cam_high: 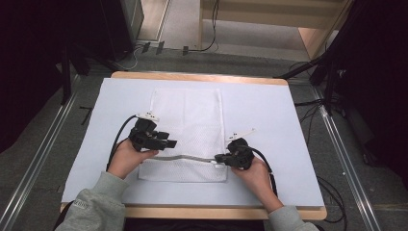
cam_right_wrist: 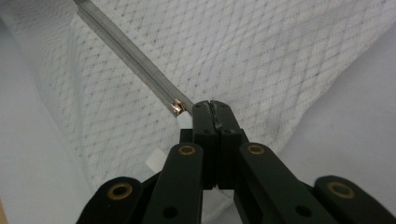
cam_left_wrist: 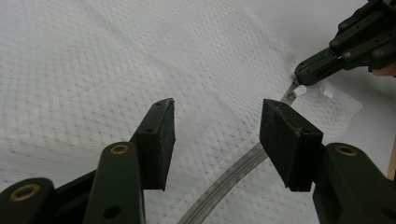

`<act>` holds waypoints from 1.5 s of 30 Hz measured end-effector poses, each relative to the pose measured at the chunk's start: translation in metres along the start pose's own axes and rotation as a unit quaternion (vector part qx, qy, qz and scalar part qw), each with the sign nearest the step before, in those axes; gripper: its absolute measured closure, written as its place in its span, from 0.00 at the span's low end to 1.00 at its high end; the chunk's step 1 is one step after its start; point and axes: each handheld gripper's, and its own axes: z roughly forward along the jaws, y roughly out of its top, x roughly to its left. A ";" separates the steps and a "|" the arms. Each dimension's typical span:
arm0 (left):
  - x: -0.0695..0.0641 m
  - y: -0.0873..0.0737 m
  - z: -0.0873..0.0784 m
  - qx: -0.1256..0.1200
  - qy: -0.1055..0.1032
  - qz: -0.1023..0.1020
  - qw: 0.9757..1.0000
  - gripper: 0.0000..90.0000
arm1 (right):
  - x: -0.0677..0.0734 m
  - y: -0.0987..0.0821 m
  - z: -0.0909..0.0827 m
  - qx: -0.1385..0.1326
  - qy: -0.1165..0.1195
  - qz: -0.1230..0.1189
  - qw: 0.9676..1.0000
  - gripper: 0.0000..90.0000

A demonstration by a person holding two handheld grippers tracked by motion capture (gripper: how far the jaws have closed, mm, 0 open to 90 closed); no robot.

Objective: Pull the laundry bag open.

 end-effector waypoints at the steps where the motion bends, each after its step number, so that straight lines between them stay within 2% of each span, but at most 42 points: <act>1: -0.001 0.000 0.001 0.000 -0.001 0.002 1.000 0.51 | 0.000 -0.001 -0.001 0.003 0.001 0.005 1.000 1.00; 8: -0.008 0.001 0.007 0.005 -0.007 0.009 1.000 0.51 | 0.001 -0.001 0.001 0.004 0.015 0.008 1.000 1.00; 9: -0.009 0.002 0.008 0.007 -0.009 0.012 1.000 0.51 | 0.002 0.000 0.002 0.000 0.016 -0.002 1.000 1.00; 11: -0.012 0.002 0.010 0.010 -0.012 0.015 1.000 0.51 | 0.003 0.000 0.002 0.000 0.028 0.006 1.000 1.00; 16: -0.016 0.002 0.015 0.017 -0.016 0.022 0.999 0.51 | 0.003 0.001 0.003 -0.003 0.012 -0.003 1.000 1.00; 23: -0.023 0.002 0.021 0.027 -0.019 0.032 0.999 0.53 | 0.003 0.003 0.007 -0.012 0.008 0.001 1.000 1.00; 25: -0.024 0.002 0.022 0.027 -0.025 0.032 0.999 0.60 | 0.003 0.002 0.006 -0.005 0.015 0.002 1.000 1.00; 26: -0.025 0.001 0.022 0.029 -0.039 0.030 0.998 0.67 | 0.004 0.001 0.005 -0.003 0.014 0.001 1.000 1.00; 27: -0.025 0.001 0.022 0.029 -0.039 0.030 0.998 0.69 | 0.005 0.001 0.005 -0.002 0.015 -0.002 1.000 1.00; 29: -0.028 0.001 0.024 0.031 -0.048 0.035 0.998 0.80 | 0.008 0.000 0.004 0.008 0.010 -0.004 1.000 1.00; 31: -0.032 0.000 0.026 0.030 -0.046 0.043 0.998 0.91 | 0.008 -0.001 0.003 0.008 0.011 -0.001 1.000 1.00; 32: -0.033 0.000 0.027 0.032 -0.051 0.047 0.997 0.91 | 0.008 -0.001 0.003 0.008 0.011 -0.001 1.000 1.00; 34: -0.037 -0.001 0.031 0.037 -0.054 0.051 0.997 0.99 | 0.008 -0.002 0.003 0.007 0.012 -0.002 1.000 1.00; 40: -0.040 -0.005 0.050 0.058 -0.057 0.052 0.995 1.00 | 0.008 -0.002 0.003 0.009 0.018 0.009 1.000 1.00; 45: -0.040 -0.008 0.062 0.074 -0.046 0.055 0.995 1.00 | 0.008 -0.002 0.003 0.010 0.024 0.011 1.000 1.00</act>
